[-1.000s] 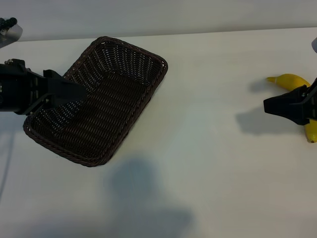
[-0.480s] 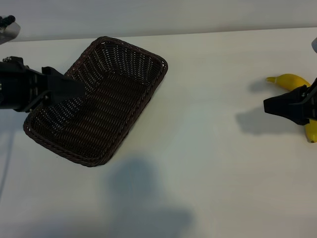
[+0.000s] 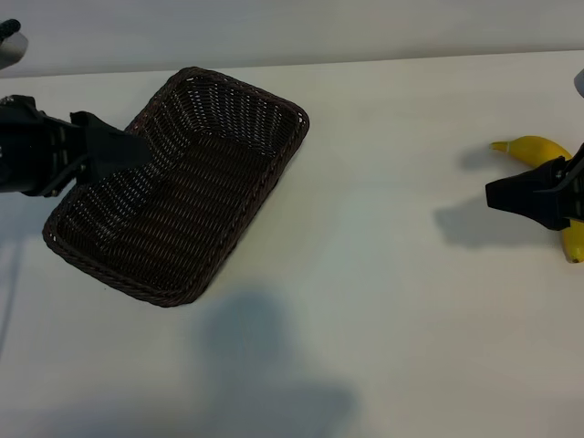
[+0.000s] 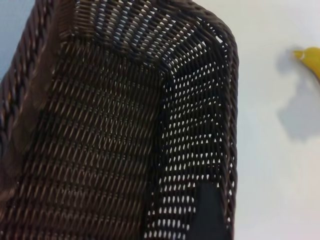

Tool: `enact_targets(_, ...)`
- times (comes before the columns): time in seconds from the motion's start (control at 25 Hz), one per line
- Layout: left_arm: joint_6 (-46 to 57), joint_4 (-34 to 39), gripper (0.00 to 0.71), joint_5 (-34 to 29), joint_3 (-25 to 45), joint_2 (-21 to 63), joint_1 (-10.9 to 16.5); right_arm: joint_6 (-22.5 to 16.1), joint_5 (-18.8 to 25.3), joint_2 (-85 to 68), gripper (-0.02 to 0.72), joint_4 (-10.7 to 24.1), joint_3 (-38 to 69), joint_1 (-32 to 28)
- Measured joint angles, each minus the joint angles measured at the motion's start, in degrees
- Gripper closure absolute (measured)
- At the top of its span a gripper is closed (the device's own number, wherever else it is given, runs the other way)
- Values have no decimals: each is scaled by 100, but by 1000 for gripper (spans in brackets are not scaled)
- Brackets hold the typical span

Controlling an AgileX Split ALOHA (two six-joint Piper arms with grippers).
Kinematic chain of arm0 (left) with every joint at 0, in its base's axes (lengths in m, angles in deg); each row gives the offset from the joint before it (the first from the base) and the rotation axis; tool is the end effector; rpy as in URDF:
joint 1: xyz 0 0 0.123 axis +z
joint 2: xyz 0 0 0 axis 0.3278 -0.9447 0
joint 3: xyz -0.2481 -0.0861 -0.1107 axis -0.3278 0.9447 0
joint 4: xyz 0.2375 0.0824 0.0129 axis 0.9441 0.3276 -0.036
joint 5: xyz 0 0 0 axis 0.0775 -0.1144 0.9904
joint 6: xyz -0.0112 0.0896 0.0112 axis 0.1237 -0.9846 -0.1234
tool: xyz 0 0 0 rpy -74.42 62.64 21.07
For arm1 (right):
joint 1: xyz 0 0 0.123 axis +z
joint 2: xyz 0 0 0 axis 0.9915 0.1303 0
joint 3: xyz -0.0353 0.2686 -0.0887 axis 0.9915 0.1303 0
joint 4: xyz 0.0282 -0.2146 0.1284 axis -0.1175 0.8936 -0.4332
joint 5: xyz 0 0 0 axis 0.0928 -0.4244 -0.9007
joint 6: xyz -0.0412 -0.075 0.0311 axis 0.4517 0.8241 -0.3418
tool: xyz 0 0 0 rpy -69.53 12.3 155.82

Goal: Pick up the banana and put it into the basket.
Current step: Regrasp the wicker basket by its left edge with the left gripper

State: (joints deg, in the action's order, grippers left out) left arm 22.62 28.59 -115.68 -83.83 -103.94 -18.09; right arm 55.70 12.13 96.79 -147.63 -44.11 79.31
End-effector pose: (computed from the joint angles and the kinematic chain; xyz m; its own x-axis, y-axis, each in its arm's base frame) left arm 0.2518 -0.0399 0.2727 -0.7691 -0.1660 -0.6171 0.1897 0.8628 -0.4686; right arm 0.2215 0.0442 0.2501 -0.7520 -0.0830 -0.6539 -0.4413 0.8003 0.4059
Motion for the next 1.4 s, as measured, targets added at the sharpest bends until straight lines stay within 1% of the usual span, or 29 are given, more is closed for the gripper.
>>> enact_targets(0.08, 441, 76, 143, -72, 0, 0, 0, 0, 0, 0, 190, -6, 0, 0)
enact_targets(0.16, 1182, 337, 143, -183, 0, 0, 0, 0, 0, 0, 190, -6, 0, 0)
enact_targets(0.28, 2672, 1064, 143, -305, 0, 0, 0, 0, 0, 0, 190, -6, 0, 0)
enact_targets(0.4, 4163, 1959, 143, -317, 0, 0, 0, 0, 0, 0, 190, -6, 0, 0)
enact_targets(0.48, 5077, 2347, 143, -317, 0, 0, 0, 0, 0, 0, 190, -6, 0, 0)
enact_targets(0.56, 5772, 2537, 143, -317, 0, 0, 0, 0, 0, 0, 190, -6, 0, 0)
enact_targets(0.64, 6368, 2544, 143, -317, 0, 0, 0, 0, 0, 0, 190, -6, 0, 0)
enact_targets(0.72, 6678, 2544, 143, -385, 0, 0, 0, 0, 0, 0, 190, -6, 0, 0)
enact_targets(0.84, 6848, 2578, 143, -688, 0, 0, 0, 0, 0, 0, 190, -11, 0, 0)
enact_targets(1.0, 7222, 3004, 143, -1123, -5, -164, 0, 0, 0, 0, 190, -11, 0, 0)
enact_targets(1.12, 7382, 3125, 143, -1364, -6, -362, 0, 0, 0, 0, 190, -11, 0, 0)
enact_targets(1.24, 7422, 3159, 143, -1379, -11, -507, 0, 0, 0, 0, 190, -11, 0, 0)
enact_targets(1.4, 7557, 3238, 143, -1229, -11, -567, 0, 0, 0, 0, 190, -11, 0, 0)
